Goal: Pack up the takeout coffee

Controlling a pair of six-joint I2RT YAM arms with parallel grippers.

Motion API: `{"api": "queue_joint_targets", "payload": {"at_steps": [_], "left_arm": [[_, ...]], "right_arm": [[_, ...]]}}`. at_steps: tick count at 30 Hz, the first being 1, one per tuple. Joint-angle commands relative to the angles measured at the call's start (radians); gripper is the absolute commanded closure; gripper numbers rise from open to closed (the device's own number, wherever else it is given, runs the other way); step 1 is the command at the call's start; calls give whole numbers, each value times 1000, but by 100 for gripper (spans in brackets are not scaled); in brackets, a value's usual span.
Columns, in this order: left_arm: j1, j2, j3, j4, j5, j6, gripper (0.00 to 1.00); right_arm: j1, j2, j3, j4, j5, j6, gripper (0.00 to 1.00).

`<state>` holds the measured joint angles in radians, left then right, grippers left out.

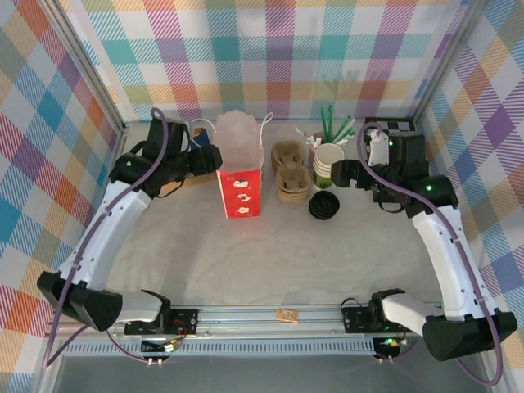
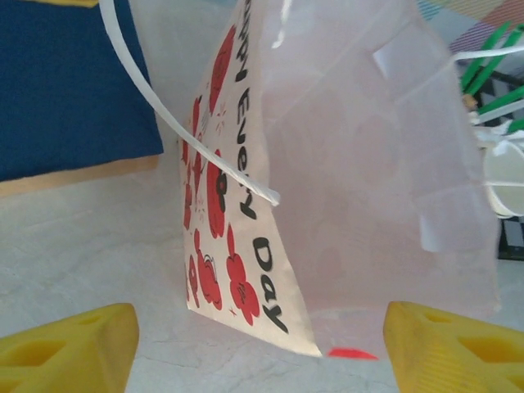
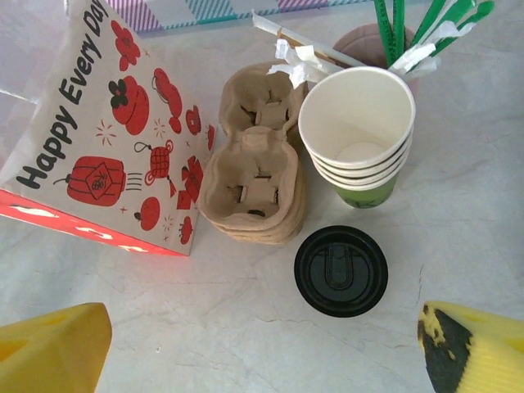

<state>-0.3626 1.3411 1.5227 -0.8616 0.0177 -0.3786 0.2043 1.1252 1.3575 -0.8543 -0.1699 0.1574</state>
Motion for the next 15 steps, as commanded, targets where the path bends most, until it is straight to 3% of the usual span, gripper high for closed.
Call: {"api": "queue_joint_targets", "payload": {"at_steps": [1, 15], "left_arm": [[-1, 20, 39, -25, -14, -14, 26], [-1, 155, 124, -29, -32, -19, 38]], "right_arm": [[19, 39, 70, -97, -14, -46, 7], [72, 206, 228, -191, 118, -117, 15]]}}
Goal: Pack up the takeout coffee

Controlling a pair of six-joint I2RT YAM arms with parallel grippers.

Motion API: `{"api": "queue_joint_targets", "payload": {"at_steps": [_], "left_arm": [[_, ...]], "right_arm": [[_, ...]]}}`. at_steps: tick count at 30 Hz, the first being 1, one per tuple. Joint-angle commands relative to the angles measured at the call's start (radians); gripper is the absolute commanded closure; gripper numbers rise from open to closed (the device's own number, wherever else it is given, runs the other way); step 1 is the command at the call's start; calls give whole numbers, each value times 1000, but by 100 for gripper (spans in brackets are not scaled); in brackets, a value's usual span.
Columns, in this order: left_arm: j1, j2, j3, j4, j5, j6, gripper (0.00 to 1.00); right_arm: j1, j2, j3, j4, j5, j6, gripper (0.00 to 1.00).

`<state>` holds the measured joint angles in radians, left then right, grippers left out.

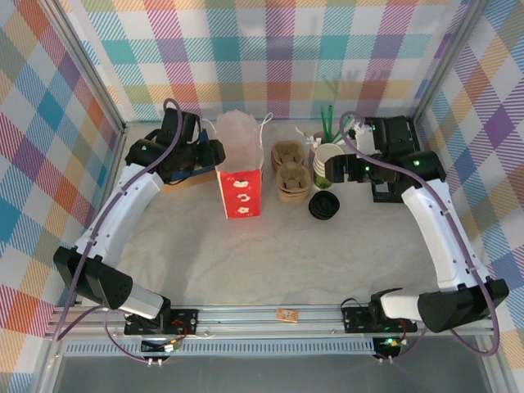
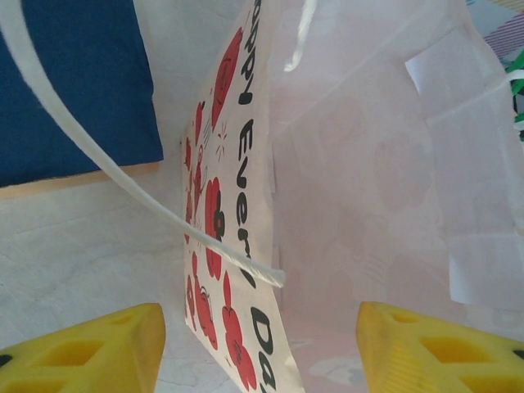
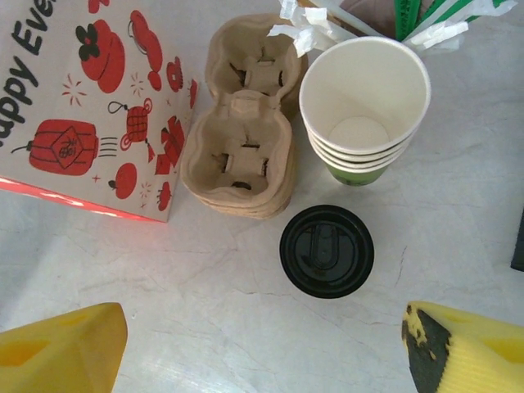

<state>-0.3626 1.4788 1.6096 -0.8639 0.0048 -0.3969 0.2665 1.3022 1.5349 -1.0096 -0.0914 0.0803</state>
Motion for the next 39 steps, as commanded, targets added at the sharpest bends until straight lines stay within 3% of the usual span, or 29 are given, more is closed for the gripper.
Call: {"api": "queue_joint_targets", "payload": {"at_steps": [1, 4, 5, 7, 13, 17, 24, 27, 32, 36, 39], "left_arm": [[-1, 27, 44, -30, -21, 1, 40], [-1, 47, 64, -50, -21, 6, 41], [-1, 46, 68, -54, -15, 6, 37], [-3, 21, 63, -57, -12, 7, 16], [-3, -142, 57, -70, -66, 3, 7], [-2, -285, -3, -40, -37, 0, 7], [-20, -608, -373, 68, 130, -10, 20], [-134, -693, -483, 45, 108, 2, 23], [-426, -714, -598, 76, -44, -65, 23], [-632, -621, -698, 227, -125, -131, 23], [-709, -536, -770, 396, -132, -167, 25]], "right_arm": [[11, 47, 65, -45, 44, -48, 18], [25, 109, 113, -65, 76, -63, 20], [31, 123, 125, -69, 88, -66, 21], [45, 147, 140, -72, 107, -77, 21], [78, 226, 152, -60, 159, -96, 27], [86, 272, 158, -41, 192, -93, 27], [24, 366, 266, -117, 278, 76, 29], [-29, 402, 283, -128, 222, 122, 30], [-78, 465, 311, -122, 163, 160, 30], [-90, 518, 351, -115, 110, 176, 34], [-90, 553, 375, -114, 123, 185, 41]]}}
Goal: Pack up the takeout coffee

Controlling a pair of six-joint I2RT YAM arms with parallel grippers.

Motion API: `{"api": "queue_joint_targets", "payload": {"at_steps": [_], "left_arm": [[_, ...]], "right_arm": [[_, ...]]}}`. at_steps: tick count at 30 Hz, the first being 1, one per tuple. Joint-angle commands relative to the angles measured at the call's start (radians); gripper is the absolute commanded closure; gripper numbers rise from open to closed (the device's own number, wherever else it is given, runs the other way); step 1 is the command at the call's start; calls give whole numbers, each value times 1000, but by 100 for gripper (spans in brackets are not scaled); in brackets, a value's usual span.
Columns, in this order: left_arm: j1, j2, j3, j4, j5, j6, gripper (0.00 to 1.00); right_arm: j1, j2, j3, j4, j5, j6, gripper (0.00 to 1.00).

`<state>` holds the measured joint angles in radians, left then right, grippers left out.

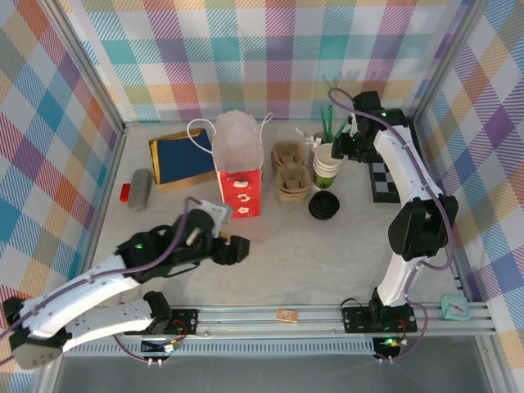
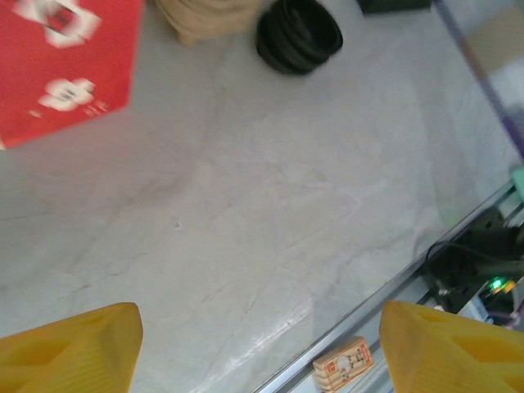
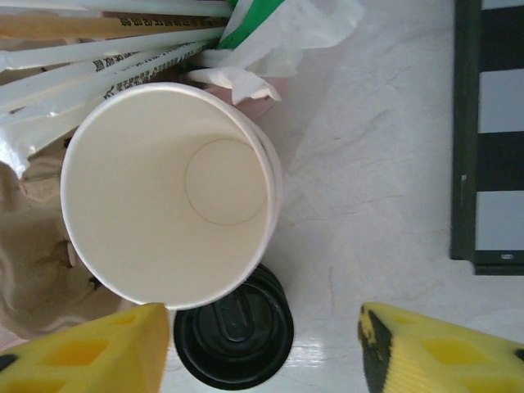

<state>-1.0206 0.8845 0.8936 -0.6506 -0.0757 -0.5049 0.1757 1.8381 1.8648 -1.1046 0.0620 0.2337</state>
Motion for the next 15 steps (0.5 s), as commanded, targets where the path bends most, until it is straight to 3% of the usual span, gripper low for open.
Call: {"api": "queue_joint_targets", "payload": {"at_steps": [1, 5, 11, 15], "left_arm": [[-60, 84, -79, 249, -44, -72, 25], [-64, 196, -118, 421, -4, -83, 28], [-55, 331, -89, 441, -31, -4, 30], [15, 399, -91, 461, 21, 29, 32]], "right_arm": [[-1, 29, 52, -21, -25, 32, 43], [-1, 60, 60, -15, -24, 34, 44], [-9, 87, 44, 13, -10, 41, 51], [-10, 98, 31, 31, -27, 44, 56]]}}
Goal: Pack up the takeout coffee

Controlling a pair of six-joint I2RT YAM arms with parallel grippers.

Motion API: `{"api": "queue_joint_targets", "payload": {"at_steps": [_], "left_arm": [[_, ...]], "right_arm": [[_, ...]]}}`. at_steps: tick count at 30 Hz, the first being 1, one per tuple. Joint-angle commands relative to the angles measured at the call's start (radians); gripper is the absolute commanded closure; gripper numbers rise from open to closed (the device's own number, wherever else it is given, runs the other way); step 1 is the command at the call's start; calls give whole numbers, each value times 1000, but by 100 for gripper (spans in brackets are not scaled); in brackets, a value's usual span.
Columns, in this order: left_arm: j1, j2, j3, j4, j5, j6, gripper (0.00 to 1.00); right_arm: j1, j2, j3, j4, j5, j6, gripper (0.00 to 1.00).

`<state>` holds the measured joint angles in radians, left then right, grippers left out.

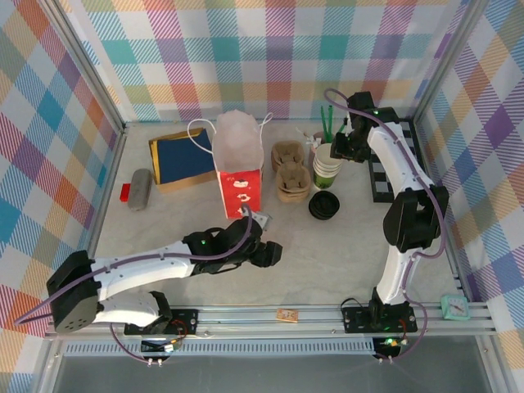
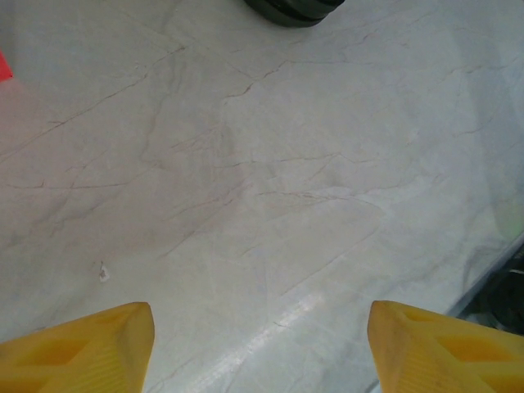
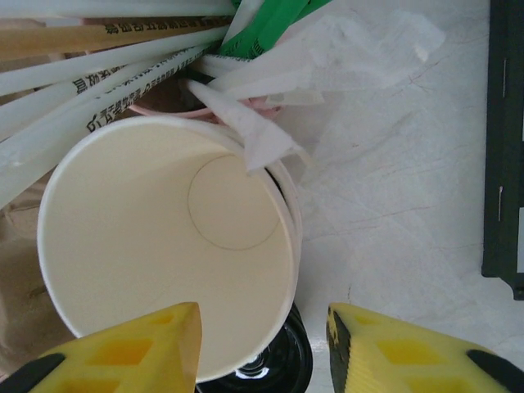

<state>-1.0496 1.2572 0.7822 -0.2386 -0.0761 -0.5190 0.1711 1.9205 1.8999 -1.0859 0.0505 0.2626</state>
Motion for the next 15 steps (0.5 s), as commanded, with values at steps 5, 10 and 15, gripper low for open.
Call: {"api": "queue_joint_targets", "payload": {"at_steps": [5, 10, 15], "left_arm": [[116, 99, 34, 94, 43, 85, 33], [184, 196, 91, 98, 63, 146, 34], [247, 274, 121, 137, 94, 173, 35]], "right_arm": [[-5, 24, -25, 39, -14, 16, 57], [-5, 41, -22, 52, -25, 19, 63], [-5, 46, -28, 58, -21, 23, 69]]}}
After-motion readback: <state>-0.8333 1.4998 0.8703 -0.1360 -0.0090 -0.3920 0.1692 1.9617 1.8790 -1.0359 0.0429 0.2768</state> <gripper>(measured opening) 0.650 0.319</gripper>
